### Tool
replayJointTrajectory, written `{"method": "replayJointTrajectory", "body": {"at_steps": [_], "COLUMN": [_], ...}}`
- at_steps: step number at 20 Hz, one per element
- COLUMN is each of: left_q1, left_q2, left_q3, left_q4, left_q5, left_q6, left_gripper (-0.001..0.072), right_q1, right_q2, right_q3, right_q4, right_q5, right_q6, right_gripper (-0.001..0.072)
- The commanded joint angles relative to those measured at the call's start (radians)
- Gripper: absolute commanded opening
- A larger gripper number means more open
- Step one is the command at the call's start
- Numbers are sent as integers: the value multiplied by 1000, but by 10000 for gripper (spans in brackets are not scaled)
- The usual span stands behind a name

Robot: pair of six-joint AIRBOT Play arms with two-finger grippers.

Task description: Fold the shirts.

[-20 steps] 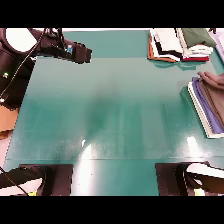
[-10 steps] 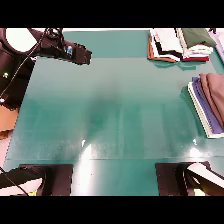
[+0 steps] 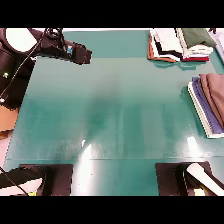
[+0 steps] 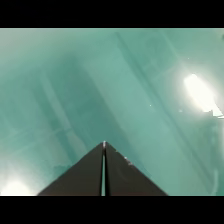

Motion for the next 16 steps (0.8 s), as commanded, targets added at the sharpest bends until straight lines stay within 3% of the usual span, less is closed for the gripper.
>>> {"method": "replayJointTrajectory", "body": {"at_steps": [1,6,7,9,16], "left_q1": [0,0,0,0,0], "left_q2": [1,1,1,1,1], "left_q3": [0,0,0,0,0], "left_q4": [0,0,0,0,0], "left_q5": [6,38,52,86,155], "left_q6": [0,0,0,0,0], "left_gripper": [25,25,25,25,25], "right_q1": [299,686,744,823,879], "right_q2": [-14,-90,-108,-138,-168], "right_q3": [21,21,21,21,21], "right_q4": [103,96,95,96,97], "right_q5": [-23,-60,-65,-63,-63], "right_q6": [2,-1,-1,-1,-2], "right_gripper": [553,545,426,11,17]}}
